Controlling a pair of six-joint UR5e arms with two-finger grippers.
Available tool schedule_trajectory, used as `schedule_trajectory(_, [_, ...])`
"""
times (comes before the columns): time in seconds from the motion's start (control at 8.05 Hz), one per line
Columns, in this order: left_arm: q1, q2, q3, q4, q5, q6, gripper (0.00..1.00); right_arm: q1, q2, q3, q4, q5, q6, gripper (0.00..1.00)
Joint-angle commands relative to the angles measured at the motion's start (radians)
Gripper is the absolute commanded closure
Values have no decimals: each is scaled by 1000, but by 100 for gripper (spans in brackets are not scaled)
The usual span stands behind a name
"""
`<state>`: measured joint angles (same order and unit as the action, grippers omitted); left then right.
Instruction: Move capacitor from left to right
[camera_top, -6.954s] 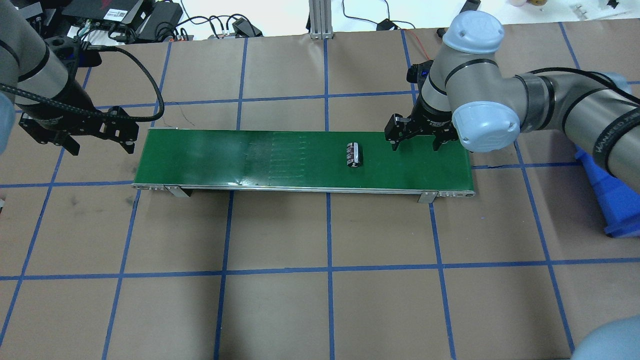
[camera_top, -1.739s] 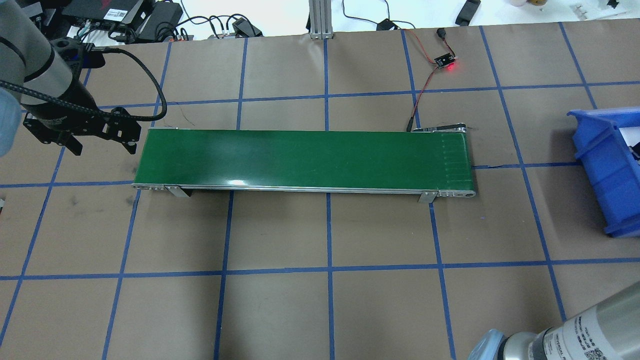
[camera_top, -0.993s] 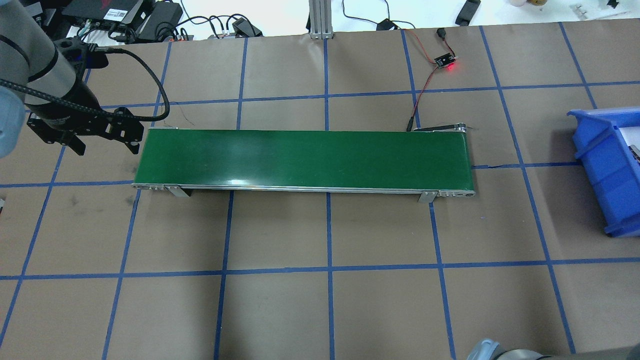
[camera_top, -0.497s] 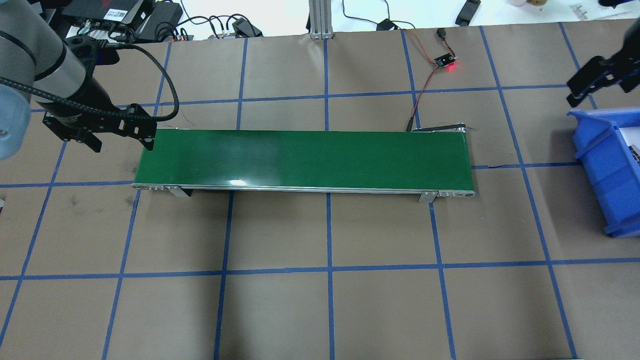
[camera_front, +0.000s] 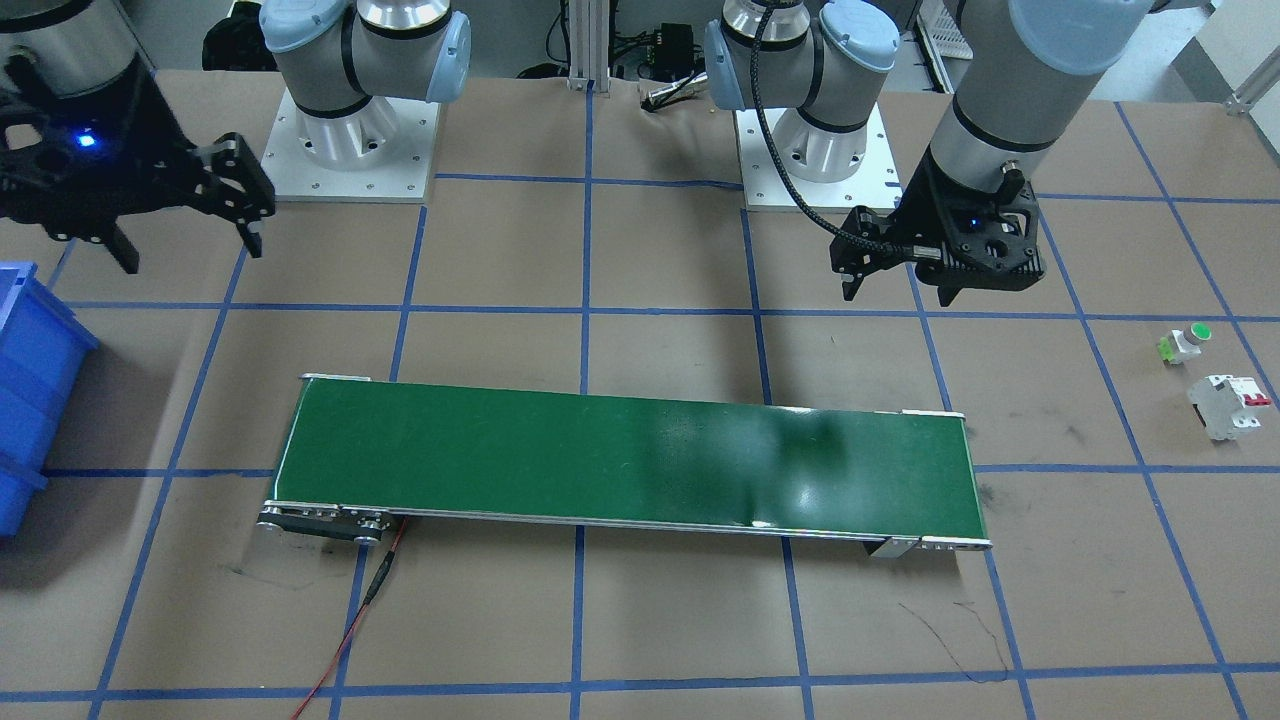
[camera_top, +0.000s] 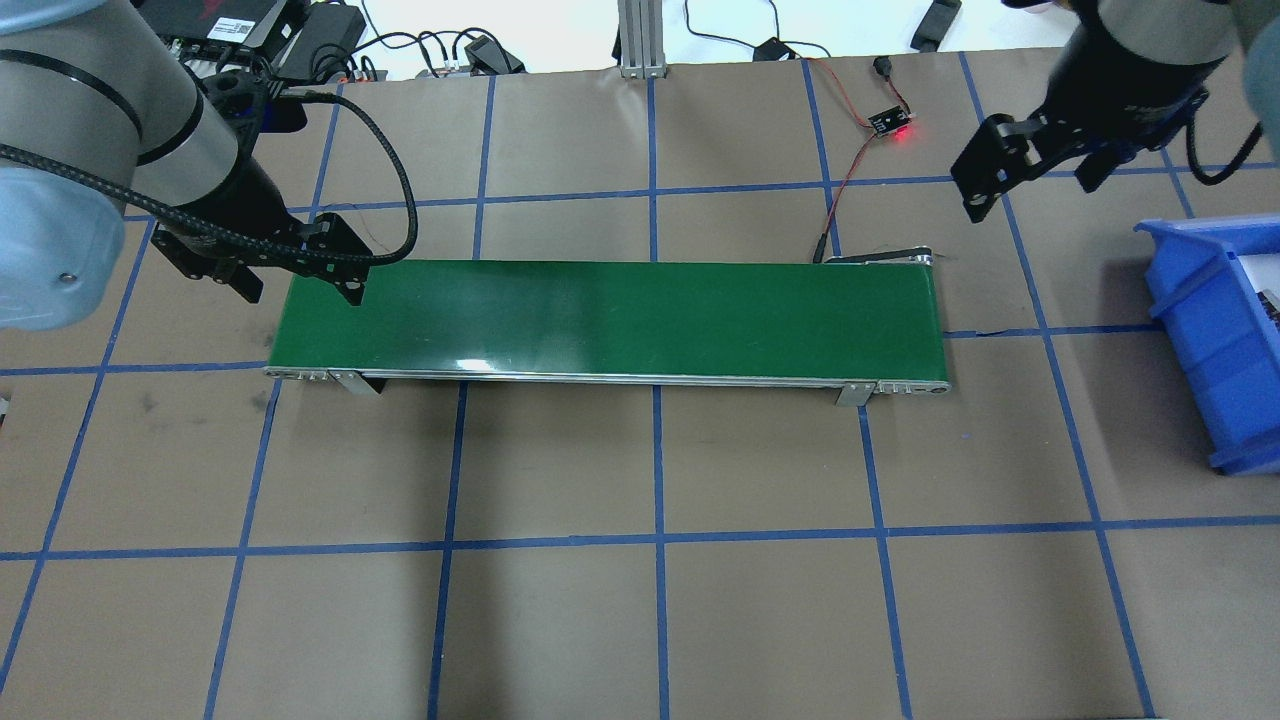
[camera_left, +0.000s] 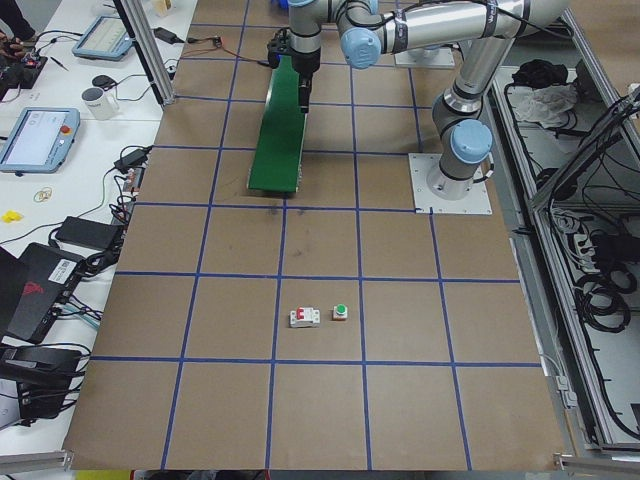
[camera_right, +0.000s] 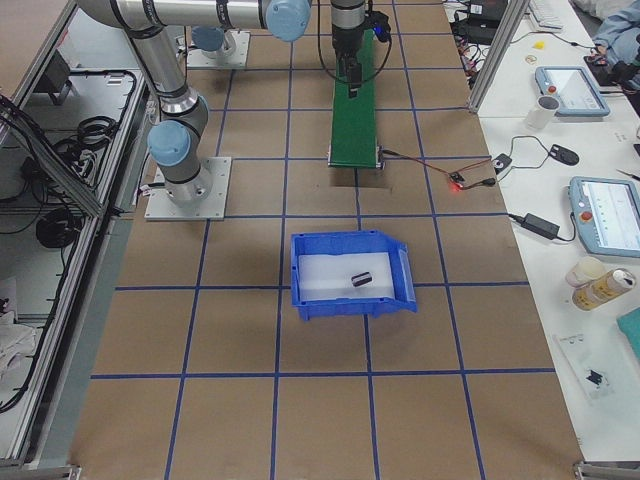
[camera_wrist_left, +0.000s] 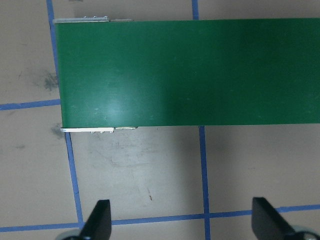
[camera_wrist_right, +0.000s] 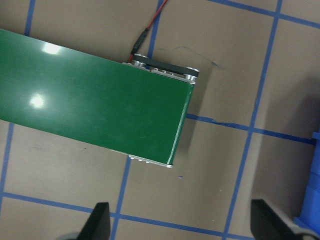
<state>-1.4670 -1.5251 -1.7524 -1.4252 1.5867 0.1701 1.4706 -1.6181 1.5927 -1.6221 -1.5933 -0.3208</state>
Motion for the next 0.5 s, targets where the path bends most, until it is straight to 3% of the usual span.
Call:
schedule_trajectory(0.0, [-7, -1, -1, 0, 1, 0, 0, 146, 1, 0, 7, -7, 223, 0])
schedule_trajectory(0.37, [-7, -1, -1, 2, 1, 2, 0, 160, 9, 0, 7, -8, 244, 0])
